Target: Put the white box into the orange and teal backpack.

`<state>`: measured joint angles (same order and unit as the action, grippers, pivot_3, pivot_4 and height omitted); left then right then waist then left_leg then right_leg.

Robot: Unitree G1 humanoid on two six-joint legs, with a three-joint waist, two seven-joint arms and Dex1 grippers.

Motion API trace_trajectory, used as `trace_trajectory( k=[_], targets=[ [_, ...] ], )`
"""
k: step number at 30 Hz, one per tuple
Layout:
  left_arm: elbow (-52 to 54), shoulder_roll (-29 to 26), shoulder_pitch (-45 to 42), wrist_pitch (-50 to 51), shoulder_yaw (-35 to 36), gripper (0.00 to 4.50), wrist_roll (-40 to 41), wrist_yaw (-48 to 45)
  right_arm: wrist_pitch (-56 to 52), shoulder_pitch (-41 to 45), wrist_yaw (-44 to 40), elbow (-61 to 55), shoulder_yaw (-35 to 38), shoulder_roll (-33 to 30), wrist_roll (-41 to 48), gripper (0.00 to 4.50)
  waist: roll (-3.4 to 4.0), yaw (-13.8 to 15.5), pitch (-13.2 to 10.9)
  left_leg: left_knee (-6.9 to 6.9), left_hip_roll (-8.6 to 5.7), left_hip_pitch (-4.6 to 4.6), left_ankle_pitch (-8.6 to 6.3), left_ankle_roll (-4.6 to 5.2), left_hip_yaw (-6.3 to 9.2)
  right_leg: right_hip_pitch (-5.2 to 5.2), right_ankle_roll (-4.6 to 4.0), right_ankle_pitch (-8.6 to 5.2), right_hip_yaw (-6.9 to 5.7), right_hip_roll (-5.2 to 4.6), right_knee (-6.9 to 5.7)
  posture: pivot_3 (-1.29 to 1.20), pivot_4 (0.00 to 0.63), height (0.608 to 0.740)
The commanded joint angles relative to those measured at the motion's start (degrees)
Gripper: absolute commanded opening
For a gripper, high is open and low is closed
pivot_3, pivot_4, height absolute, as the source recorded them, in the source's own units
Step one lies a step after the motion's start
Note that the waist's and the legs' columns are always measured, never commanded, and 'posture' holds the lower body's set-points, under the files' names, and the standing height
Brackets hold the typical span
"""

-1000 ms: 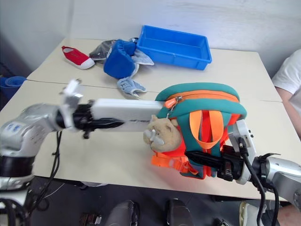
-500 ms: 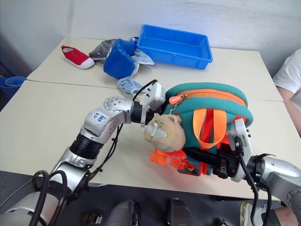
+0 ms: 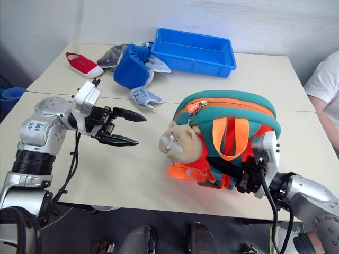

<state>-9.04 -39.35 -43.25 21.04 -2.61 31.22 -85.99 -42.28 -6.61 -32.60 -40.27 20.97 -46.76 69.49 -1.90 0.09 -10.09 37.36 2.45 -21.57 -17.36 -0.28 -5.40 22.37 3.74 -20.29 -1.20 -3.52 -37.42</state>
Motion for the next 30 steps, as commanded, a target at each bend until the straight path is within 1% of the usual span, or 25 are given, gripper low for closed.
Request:
trace_trajectory(
  k=[1,2,5,7,12,15,17,18,20,21,22,25,26,27,28,30],
  targets=[
    [10.2,3.6,2.0,-0.4,1.8,3.75,3.7,3.5,1.6,0.4,-1.2,0.2,-0.5,0.7,-1.9,0.00,0.00,0.1,0.0,0.03,0.00,-0.04,-0.02,0.03,0.02,0.00,0.01,0.01,0.01,-0.02,0.01,0.00,0.150,0.740],
    [12.3,4.6,2.9,0.2,1.8,3.75,4.2,5.3,1.7,0.5,-1.5,0.3,-0.7,0.8,-2.3,0.00,0.00,0.1,0.0,0.06,-0.03,-0.08,-0.03,0.06,0.04,0.00,0.03,0.01,0.01,-0.03,0.02,0.00,0.150,0.740],
    [16.4,7.8,5.1,-1.9,0.6,3.75,2.7,8.8,1.7,0.8,-2.4,0.8,-1.2,0.9,-2.7,0.00,0.00,-0.2,0.0,0.11,-0.06,-0.11,-0.07,0.12,0.04,-0.02,0.12,0.07,0.07,-0.05,0.07,0.00,0.150,0.740],
    [16.5,10.1,5.3,-4.1,0.5,3.75,1.7,10.5,1.7,1.1,-3.1,1.1,-1.6,0.9,-3.1,0.00,0.00,-0.5,0.0,0.09,-0.07,-0.07,-0.06,0.11,0.03,-0.02,0.13,0.07,0.09,-0.02,0.03,0.00,0.150,0.740],
    [18.9,13.3,6.3,-4.8,-0.7,3.75,2.1,13.1,1.9,1.2,-4.0,1.6,-2.2,0.8,-4.2,0.00,0.00,-0.3,0.0,0.01,-0.04,0.06,-0.01,0.09,0.02,-0.02,0.13,0.07,0.13,0.06,-0.07,0.00,0.150,0.740],
    [18.1,15.2,6.9,-9.6,-2.2,3.14,-1.0,14.1,1.8,1.4,-3.9,1.7,-2.4,1.0,-4.5,0.00,0.00,-0.2,0.0,0.02,-0.05,0.05,0.00,0.07,0.00,-0.04,0.12,0.07,0.14,0.05,-0.04,0.00,0.150,0.740],
    [16.8,17.7,6.5,-13.3,-2.1,2.54,-2.4,16.0,1.7,1.8,-3.8,1.6,-2.5,1.1,-4.3,0.00,0.00,-0.2,0.0,0.03,-0.06,0.05,0.00,0.07,0.01,-0.05,0.13,0.07,0.14,0.04,-0.02,0.00,0.150,0.740],
    [16.4,18.0,6.4,-13.7,-2.4,2.32,-3.2,16.5,1.7,2.1,-3.7,1.6,-2.5,1.3,-4.1,0.00,0.00,-0.2,0.0,0.04,-0.06,0.05,0.00,0.08,0.00,-0.05,0.13,0.07,0.14,0.04,-0.02,0.00,0.150,0.740],
    [15.4,17.7,7.2,-16.3,-3.9,1.70,-5.5,15.2,1.7,2.5,-3.4,1.6,-2.5,1.6,-3.7,0.00,0.00,-0.2,0.0,0.05,-0.06,0.05,-0.01,0.08,0.01,-0.07,0.13,0.07,0.14,0.04,-0.02,0.00,0.150,0.740],
    [14.6,17.5,7.6,-18.4,-4.7,1.48,-7.0,14.6,1.8,2.6,-3.4,1.6,-2.5,1.7,-3.8,0.00,0.00,-0.2,0.0,0.04,-0.07,0.05,-0.01,0.08,0.01,-0.06,0.13,0.07,0.14,0.05,-0.02,0.00,0.150,0.740],
    [13.8,17.6,7.8,-20.5,-5.2,1.17,-8.0,14.1,2.0,2.8,-3.4,1.6,-2.5,1.9,-4.2,0.00,0.00,-0.3,0.0,0.03,-0.06,0.05,-0.01,0.08,0.01,-0.05,0.13,0.07,0.14,0.06,-0.02,0.00,0.150,0.740],
    [13.6,17.6,7.8,-19.3,-5.6,0.38,-7.0,14.5,2.9,3.4,-2.5,1.5,-2.1,3.2,-4.9,0.00,0.00,-0.2,0.0,0.03,-0.07,0.05,-0.01,0.08,0.00,-0.05,0.13,0.07,0.13,0.05,-0.03,0.00,0.150,0.740],
    [13.9,17.6,7.6,-17.9,-5.4,0.26,-6.0,14.7,3.0,3.6,-2.3,1.5,-1.9,3.7,-4.9,0.00,0.00,-0.2,0.0,0.03,-0.06,0.05,-0.01,0.08,0.00,-0.05,0.13,0.07,0.14,0.05,-0.03,0.00,0.150,0.740],
    [13.9,17.2,7.2,-17.9,-5.3,0.25,-5.8,14.3,3.0,3.7,-2.0,1.4,-1.8,4.0,-4.8,0.00,0.00,-0.3,0.0,0.04,-0.06,0.05,-0.01,0.08,0.01,-0.06,0.13,0.07,0.14,0.04,-0.03,0.00,0.150,0.740],
    [13.9,16.1,6.7,-18.0,-5.5,0.25,-5.9,12.9,2.9,3.7,-1.9,1.3,-1.8,4.3,-4.9,0.00,0.00,-0.3,0.0,0.04,-0.06,0.05,-0.01,0.08,0.01,-0.06,0.13,0.07,0.14,0.04,-0.03,0.00,0.150,0.740],
    [14.5,13.2,3.9,-14.1,-4.9,0.25,-4.0,10.8,3.0,3.7,-1.6,1.2,-1.5,4.7,-5.3,0.00,0.00,-0.3,0.0,0.02,-0.06,0.05,0.00,0.07,0.01,-0.05,0.13,0.07,0.14,0.05,-0.04,0.00,0.150,0.740]
  ],
)
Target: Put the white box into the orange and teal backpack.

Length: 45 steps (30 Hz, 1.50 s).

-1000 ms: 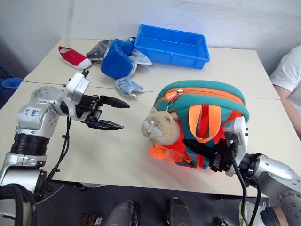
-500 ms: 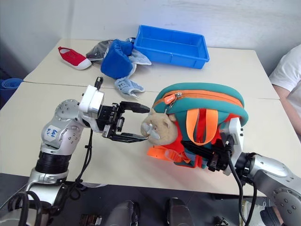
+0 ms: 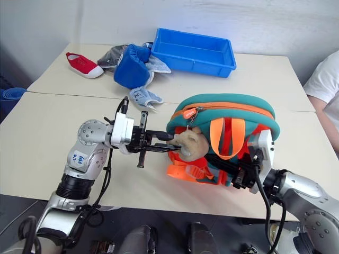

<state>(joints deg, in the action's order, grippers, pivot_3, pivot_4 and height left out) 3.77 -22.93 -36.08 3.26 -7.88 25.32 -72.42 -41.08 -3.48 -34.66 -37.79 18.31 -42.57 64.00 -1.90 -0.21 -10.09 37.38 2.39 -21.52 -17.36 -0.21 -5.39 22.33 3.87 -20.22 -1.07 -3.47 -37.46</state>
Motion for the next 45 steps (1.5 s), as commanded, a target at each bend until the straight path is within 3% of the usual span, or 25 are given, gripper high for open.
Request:
trace_trajectory(
  k=[1,7,12,19,22,29,33,35,37,38,42,45],
  targets=[
    [1.9,-4.9,-5.3,7.2,1.3,0.25,3.8,-3.3,2.6,0.6,0.4,-1.4,1.4,1.0,-0.7,0.00,0.00,0.0,0.0,0.00,0.01,-0.01,0.00,0.00,0.00,0.03,0.00,0.00,0.00,0.01,-0.02,0.00,0.150,0.740],
    [-7.1,-13.3,-15.1,20.1,8.8,0.25,10.7,-4.7,3.9,-1.4,1.8,-0.8,5.2,2.7,0.3,0.00,0.07,-0.1,0.0,-0.03,-0.01,-0.01,0.01,-0.01,-0.01,0.04,0.00,0.00,0.00,0.00,-0.02,0.00,0.150,0.740],
    [-19.5,-17.9,-19.4,20.8,8.5,0.25,5.9,-6.1,4.1,-4.0,2.4,-1.6,9.1,3.2,4.3,0.00,0.07,0.0,0.0,-0.01,-0.02,-0.03,0.02,-0.02,-0.01,0.05,0.00,0.00,-0.03,0.00,-0.02,0.00,0.150,0.740],
    [-31.8,-14.5,-19.7,15.6,2.9,0.25,-6.4,2.6,5.9,-8.7,5.3,-4.5,11.9,5.3,5.6,0.00,0.06,0.3,0.0,0.01,-0.05,-0.04,0.01,0.02,0.00,0.04,0.00,0.00,-0.01,-0.03,-0.01,0.00,0.150,0.740],
    [-25.1,-14.5,-15.3,23.5,-2.4,0.25,-4.2,-5.5,7.4,-10.2,7.2,-6.3,12.0,7.1,5.4,0.00,0.02,0.1,-0.1,0.04,-0.05,-0.10,0.01,0.03,-0.01,0.07,0.00,0.00,-0.01,-0.03,-0.02,0.00,0.150,0.740],
    [-18.5,-8.8,-9.5,26.7,-6.6,0.25,-4.6,-5.2,9.5,-10.9,8.3,-7.0,9.9,8.8,4.8,0.00,0.02,0.1,-0.1,0.07,-0.06,-0.08,0.02,0.04,-0.02,0.06,0.00,0.00,0.03,-0.07,-0.06,0.00,0.150,0.740],
    [-18.9,-11.6,-6.5,14.1,-10.3,0.25,-11.2,-9.3,10.2,-12.0,4.5,-7.2,6.4,7.5,-1.5,0.00,0.02,0.0,-0.1,0.02,-0.06,-0.05,0.02,0.03,-0.03,0.08,-0.01,-0.01,0.04,-0.06,-0.07,0.00,0.150,0.740],
    [-22.1,-10.7,-7.6,10.8,-6.8,0.25,-10.2,-7.8,11.3,-11.8,3.6,-6.7,3.6,7.7,-5.8,0.00,0.02,0.0,-0.1,-0.02,-0.05,-0.02,0.03,0.02,-0.05,0.09,-0.02,-0.01,0.06,-0.03,-0.07,0.00,0.150,0.740],
    [-23.8,-11.0,-8.2,9.9,-3.3,0.97,-8.6,-6.9,14.2,-12.3,0.9,-5.5,-0.3,7.5,-12.8,0.00,0.02,0.0,-0.1,0.00,-0.04,-0.01,0.01,0.07,-0.05,0.11,-0.02,-0.01,0.05,-0.02,-0.13,0.00,0.150,0.740],
    [-23.8,-11.5,-7.9,9.4,-2.0,1.19,-8.0,-6.8,15.7,-12.8,-1.2,-5.2,-2.0,7.1,-15.4,0.66,0.02,-0.1,-0.1,0.01,-0.04,-0.01,-0.06,0.22,-0.04,0.12,-0.02,-0.01,0.05,-0.02,-0.16,0.00,0.150,0.740],
    [-18.0,-16.8,-1.1,11.0,2.9,2.34,-4.9,-9.4,22.1,-12.7,-1.6,-4.6,-1.6,8.3,-23.0,1.78,0.05,-0.6,-0.1,-0.06,-0.04,0.00,-0.05,0.20,-0.07,0.14,-0.03,-0.02,0.06,-0.02,-0.15,0.00,0.150,0.740],
    [-14.5,-19.0,6.6,13.6,9.8,3.27,1.7,-10.5,24.0,-15.3,-2.0,-4.0,4.2,10.7,-18.7,2.79,0.06,-1.2,-0.1,-0.10,-0.03,-0.01,0.06,-0.01,-0.06,0.13,-0.03,-0.02,0.05,-0.06,-0.13,0.00,0.150,0.740]
  ],
)
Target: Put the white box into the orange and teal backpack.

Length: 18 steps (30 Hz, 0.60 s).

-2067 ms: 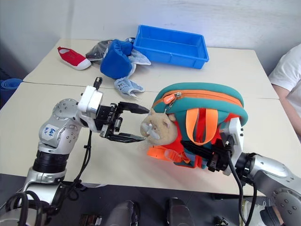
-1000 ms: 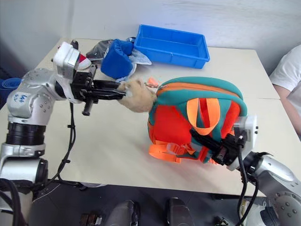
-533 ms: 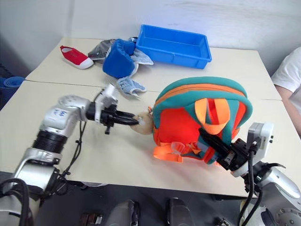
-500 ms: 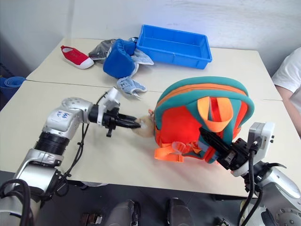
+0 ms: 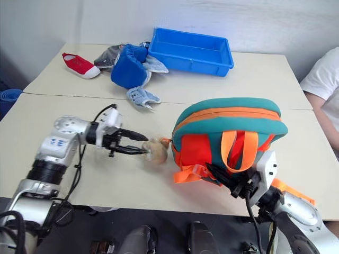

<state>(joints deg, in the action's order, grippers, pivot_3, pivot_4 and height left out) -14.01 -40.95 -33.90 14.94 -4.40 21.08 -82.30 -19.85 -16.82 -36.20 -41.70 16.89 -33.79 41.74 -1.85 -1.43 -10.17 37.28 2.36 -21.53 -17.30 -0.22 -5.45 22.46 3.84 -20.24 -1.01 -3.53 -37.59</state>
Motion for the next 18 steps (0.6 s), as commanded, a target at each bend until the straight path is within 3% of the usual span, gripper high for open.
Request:
trace_trajectory(
  k=[1,4,5,11,14,18],
  targets=[
    [2.6,-1.6,7.5,0.7,8.2,3.62,6.1,-0.1,3.4,-3.8,-2.4,0.6,7.4,1.6,3.7,3.19,0.00,0.0,0.0,0.00,0.01,0.00,0.00,0.00,0.04,-0.02,0.00,0.00,-0.02,-0.01,0.00,0.00,0.150,0.740],
    [3.4,-3.9,15.2,-3.8,11.5,4.47,4.2,1.2,7.2,-9.9,-10.4,3.2,11.8,-0.3,0.8,4.15,0.00,0.0,0.0,0.02,0.01,0.05,-0.06,0.10,0.04,-0.08,0.00,0.00,-0.02,-0.05,0.03,0.00,0.150,0.740],
    [4.9,-4.1,17.4,-4.4,12.8,4.50,4.2,2.4,11.7,-12.0,-14.9,5.2,13.9,-0.7,-1.3,4.48,0.00,0.1,0.0,-0.03,0.01,0.08,-0.16,0.27,0.04,-0.10,0.00,0.00,-0.02,-0.06,0.06,0.00,0.150,0.740],
    [11.4,-5.1,27.3,-9.0,18.5,4.50,2.0,10.3,22.9,-21.6,-28.7,17.0,26.1,-3.1,-5.9,4.48,0.02,0.7,0.0,-0.17,-0.04,0.47,-0.32,0.35,0.07,-0.49,-0.02,0.00,-0.05,-0.17,0.21,0.00,0.150,0.740],
    [12.7,-6.2,31.5,-12.5,19.6,4.50,2.3,8.6,27.3,-16.4,-27.6,28.1,27.0,-4.0,-9.2,4.48,-0.02,-0.1,0.0,-0.25,0.00,0.58,-0.35,0.29,0.08,-0.58,-0.10,-0.02,-0.06,-0.17,0.33,0.00,0.150,0.740],
    [12.9,-5.9,35.1,-14.9,19.6,4.50,0.9,10.6,32.0,-7.9,-28.2,37.2,21.5,-4.6,-13.4,4.48,0.24,-0.5,-0.1,-0.40,0.05,0.82,-0.37,0.23,0.05,-0.75,-0.32,-0.01,-0.08,-0.19,0.49,0.00,0.150,0.740]
  ],
)
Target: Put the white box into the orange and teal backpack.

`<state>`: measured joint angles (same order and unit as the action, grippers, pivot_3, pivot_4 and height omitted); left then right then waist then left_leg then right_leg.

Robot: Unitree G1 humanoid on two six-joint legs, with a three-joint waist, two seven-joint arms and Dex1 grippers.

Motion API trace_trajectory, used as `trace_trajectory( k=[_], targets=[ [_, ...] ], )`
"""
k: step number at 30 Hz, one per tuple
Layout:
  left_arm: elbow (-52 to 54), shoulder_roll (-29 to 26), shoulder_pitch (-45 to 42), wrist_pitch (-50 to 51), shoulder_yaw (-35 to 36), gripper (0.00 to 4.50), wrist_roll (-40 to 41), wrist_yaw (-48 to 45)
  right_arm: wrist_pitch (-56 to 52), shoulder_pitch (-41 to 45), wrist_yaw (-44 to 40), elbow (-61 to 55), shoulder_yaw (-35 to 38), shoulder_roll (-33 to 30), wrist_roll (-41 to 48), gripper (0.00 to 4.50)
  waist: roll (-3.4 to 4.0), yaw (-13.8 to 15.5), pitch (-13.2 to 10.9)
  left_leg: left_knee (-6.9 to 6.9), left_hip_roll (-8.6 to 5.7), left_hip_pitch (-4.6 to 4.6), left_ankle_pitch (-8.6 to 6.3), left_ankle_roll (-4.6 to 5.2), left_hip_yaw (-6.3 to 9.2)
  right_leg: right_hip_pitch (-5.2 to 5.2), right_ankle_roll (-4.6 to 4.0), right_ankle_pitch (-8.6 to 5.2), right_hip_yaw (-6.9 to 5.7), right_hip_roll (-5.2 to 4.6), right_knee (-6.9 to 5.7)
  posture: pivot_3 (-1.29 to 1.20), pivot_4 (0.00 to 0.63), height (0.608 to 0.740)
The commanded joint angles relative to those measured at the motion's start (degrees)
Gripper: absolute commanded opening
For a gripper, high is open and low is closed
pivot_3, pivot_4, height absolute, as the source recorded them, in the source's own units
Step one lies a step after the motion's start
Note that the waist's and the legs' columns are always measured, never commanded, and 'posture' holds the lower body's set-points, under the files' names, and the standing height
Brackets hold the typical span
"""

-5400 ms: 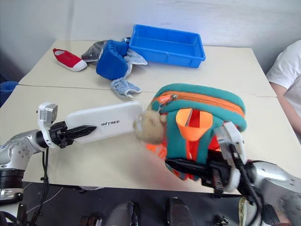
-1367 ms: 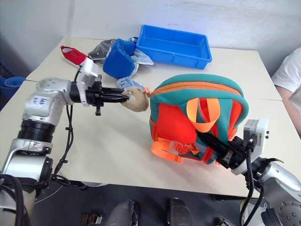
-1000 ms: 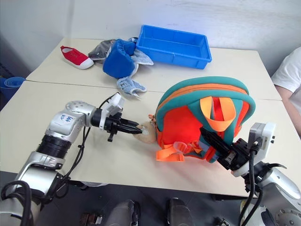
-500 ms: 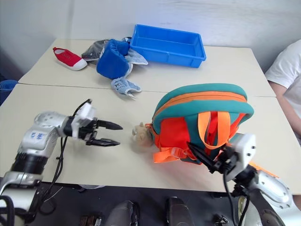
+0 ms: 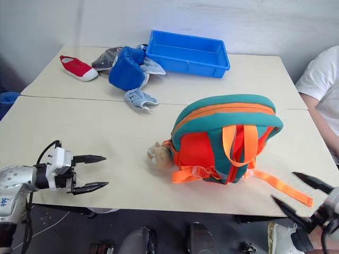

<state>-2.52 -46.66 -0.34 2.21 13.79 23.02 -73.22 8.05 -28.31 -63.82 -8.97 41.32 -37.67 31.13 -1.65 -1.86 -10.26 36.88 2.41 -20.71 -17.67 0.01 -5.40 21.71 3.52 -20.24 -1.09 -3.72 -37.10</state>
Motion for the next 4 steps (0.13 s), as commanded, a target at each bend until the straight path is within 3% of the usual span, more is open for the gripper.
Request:
trace_trajectory(
  k=[1,4],
  targets=[
    [1.3,0.0,1.7,-3.5,1.7,4.50,-1.7,2.6,5.0,4.7,-0.9,6.0,-3.6,-0.9,-3.4,4.48,0.16,0.0,-0.1,-0.04,0.02,0.10,-0.02,-0.04,0.00,-0.07,-0.09,-0.05,-0.02,0.01,-0.01,0.00,0.150,0.740],
    [0.9,0.3,2.3,-5.0,2.4,4.50,-1.7,4.0,5.8,5.8,-0.7,7.6,-4.4,-0.7,-3.9,4.48,0.39,0.3,-0.2,-0.18,0.03,0.18,0.01,-0.09,0.01,-0.09,-0.18,-0.11,-0.09,0.01,-0.08,0.00,0.150,0.740]
  ],
)
